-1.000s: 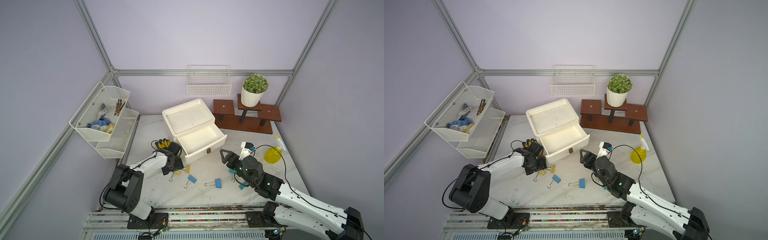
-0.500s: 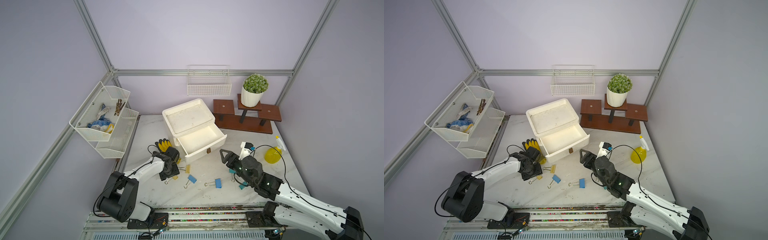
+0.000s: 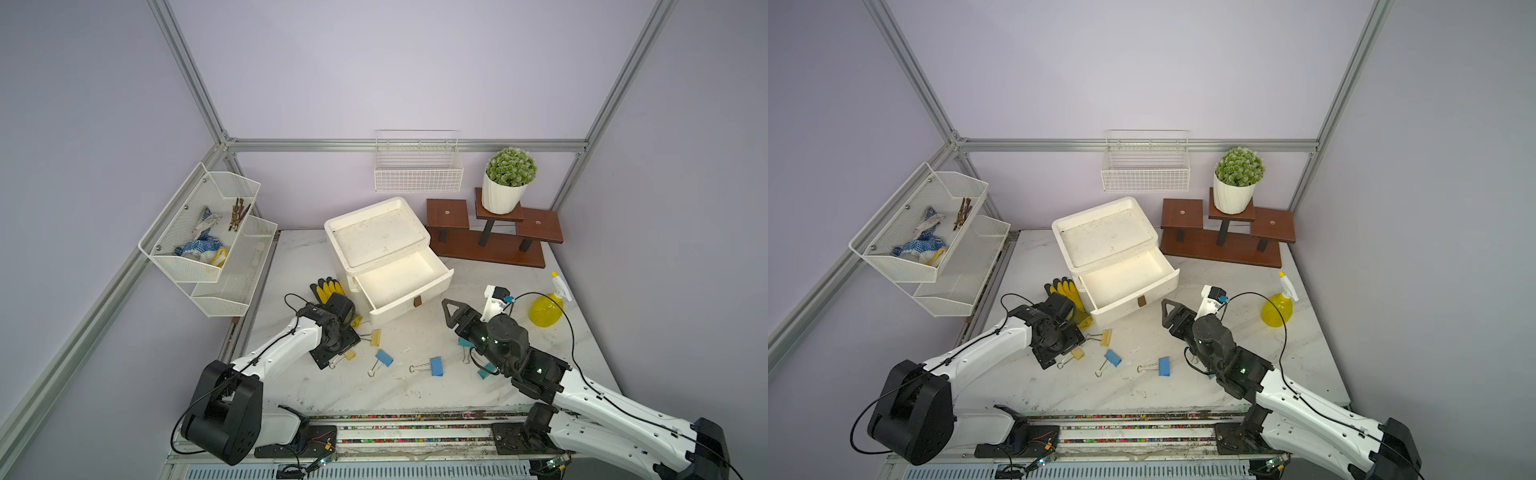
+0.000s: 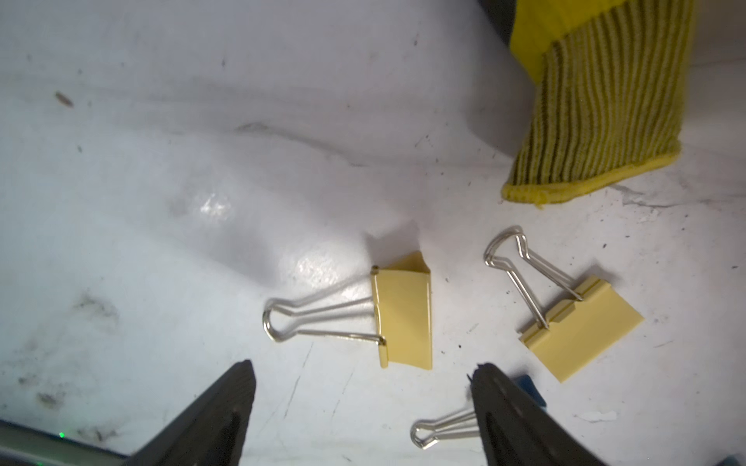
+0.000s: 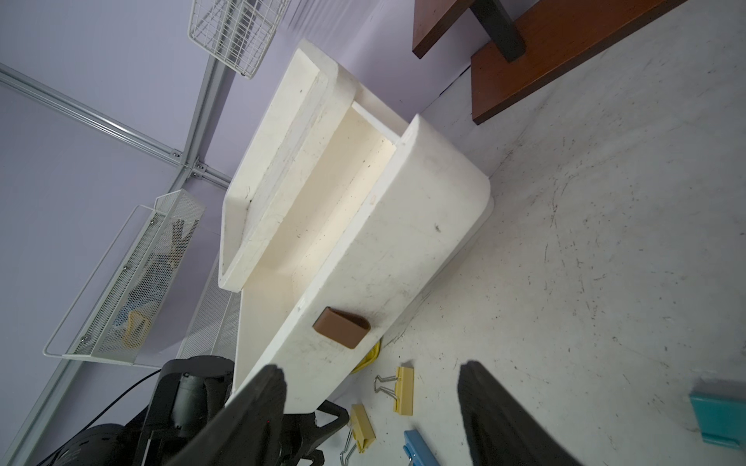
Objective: Put the binder clips in the drawer according to color
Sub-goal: Pick up the binder clip at the center of the board.
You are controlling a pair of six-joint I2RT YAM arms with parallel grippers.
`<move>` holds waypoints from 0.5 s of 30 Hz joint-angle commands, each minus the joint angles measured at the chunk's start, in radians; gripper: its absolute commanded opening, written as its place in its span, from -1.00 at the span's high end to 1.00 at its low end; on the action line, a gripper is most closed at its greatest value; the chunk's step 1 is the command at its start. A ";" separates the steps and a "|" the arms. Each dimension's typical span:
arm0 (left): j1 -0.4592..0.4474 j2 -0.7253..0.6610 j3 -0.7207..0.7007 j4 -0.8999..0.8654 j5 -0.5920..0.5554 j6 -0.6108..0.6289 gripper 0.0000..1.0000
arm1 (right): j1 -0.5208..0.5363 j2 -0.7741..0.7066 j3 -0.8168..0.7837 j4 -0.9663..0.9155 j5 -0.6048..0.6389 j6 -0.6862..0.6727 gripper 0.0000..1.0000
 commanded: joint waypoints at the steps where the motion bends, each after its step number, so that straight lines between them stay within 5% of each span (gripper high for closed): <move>1: -0.003 -0.059 0.083 -0.022 -0.056 -0.324 -0.70 | 0.004 -0.008 -0.003 -0.023 -0.002 -0.007 -0.46; 5: -0.003 0.072 0.326 -0.196 -0.225 -0.204 -0.53 | 0.004 -0.026 0.002 -0.029 -0.005 -0.014 -0.46; 8: -0.005 0.168 0.408 -0.185 -0.217 0.139 -0.63 | 0.004 -0.043 -0.012 -0.028 -0.002 -0.007 -0.46; 15: -0.003 0.013 0.212 -0.097 -0.192 0.570 -0.71 | 0.004 -0.070 -0.040 -0.028 -0.008 0.004 -0.48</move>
